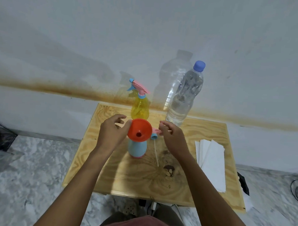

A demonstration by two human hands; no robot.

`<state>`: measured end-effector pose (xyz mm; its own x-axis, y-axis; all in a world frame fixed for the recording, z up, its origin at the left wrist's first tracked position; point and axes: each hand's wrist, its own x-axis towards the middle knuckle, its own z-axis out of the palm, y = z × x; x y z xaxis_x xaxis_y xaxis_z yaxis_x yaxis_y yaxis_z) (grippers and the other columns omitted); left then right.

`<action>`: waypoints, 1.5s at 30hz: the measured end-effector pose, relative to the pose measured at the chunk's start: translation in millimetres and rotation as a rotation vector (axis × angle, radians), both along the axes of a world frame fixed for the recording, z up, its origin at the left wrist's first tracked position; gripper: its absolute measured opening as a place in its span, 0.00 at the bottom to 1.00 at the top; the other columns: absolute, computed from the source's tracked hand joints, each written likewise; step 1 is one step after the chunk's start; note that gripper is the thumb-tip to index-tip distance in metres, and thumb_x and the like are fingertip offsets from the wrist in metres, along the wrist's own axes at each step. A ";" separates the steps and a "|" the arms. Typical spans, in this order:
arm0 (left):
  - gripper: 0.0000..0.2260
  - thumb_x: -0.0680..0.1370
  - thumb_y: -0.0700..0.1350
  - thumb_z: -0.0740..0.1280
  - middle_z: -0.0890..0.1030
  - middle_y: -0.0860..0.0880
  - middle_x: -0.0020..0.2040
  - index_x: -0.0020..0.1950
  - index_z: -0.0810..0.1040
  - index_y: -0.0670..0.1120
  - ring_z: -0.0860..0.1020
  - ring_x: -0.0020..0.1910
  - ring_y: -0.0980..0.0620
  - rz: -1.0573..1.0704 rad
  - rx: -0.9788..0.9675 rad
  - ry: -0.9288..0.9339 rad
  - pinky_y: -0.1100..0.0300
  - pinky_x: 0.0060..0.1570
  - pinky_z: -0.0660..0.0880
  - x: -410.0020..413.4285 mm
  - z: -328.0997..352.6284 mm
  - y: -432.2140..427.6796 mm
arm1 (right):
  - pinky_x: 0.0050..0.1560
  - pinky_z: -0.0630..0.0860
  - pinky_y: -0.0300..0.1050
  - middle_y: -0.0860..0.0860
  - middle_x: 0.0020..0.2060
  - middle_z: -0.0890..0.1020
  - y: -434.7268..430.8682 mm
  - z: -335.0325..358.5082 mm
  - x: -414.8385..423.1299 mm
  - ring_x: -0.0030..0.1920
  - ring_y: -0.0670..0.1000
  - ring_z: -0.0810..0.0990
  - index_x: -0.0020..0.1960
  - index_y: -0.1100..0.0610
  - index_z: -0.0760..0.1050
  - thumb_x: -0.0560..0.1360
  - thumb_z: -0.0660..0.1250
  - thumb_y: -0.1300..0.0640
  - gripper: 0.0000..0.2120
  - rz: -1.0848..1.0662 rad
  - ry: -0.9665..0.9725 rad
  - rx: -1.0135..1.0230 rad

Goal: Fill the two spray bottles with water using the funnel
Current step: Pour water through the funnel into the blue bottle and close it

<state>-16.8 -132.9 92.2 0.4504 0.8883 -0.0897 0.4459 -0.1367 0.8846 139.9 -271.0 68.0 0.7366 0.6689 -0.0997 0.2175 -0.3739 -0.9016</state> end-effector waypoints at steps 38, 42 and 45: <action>0.29 0.69 0.47 0.80 0.79 0.49 0.60 0.68 0.75 0.46 0.79 0.55 0.52 -0.557 0.164 -0.232 0.60 0.54 0.80 182.9 66.2 -27.3 | 0.60 0.80 0.48 0.44 0.57 0.80 -28.8 33.9 111.4 0.57 0.46 0.82 0.67 0.54 0.68 0.71 0.77 0.52 0.29 -0.063 -0.098 0.217; 0.29 0.69 0.48 0.80 0.80 0.48 0.60 0.68 0.75 0.45 0.80 0.54 0.51 -0.555 0.185 -0.227 0.62 0.53 0.80 161.5 60.4 -47.9 | 0.60 0.80 0.47 0.42 0.56 0.80 -50.0 30.7 88.8 0.56 0.45 0.82 0.65 0.51 0.69 0.71 0.77 0.51 0.27 -0.066 -0.095 0.199; 0.29 0.69 0.48 0.80 0.79 0.49 0.60 0.68 0.75 0.46 0.80 0.55 0.51 -0.544 0.147 -0.232 0.63 0.52 0.80 147.6 52.8 -60.0 | 0.60 0.78 0.42 0.40 0.56 0.80 -62.0 26.9 74.1 0.57 0.43 0.82 0.64 0.47 0.68 0.71 0.77 0.54 0.27 -0.061 -0.070 0.216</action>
<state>130.8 -192.8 145.0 0.8364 0.5207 0.1711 0.0757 -0.4189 0.9049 214.0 -333.0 95.0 0.7764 0.6232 0.0940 0.2654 -0.1880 -0.9456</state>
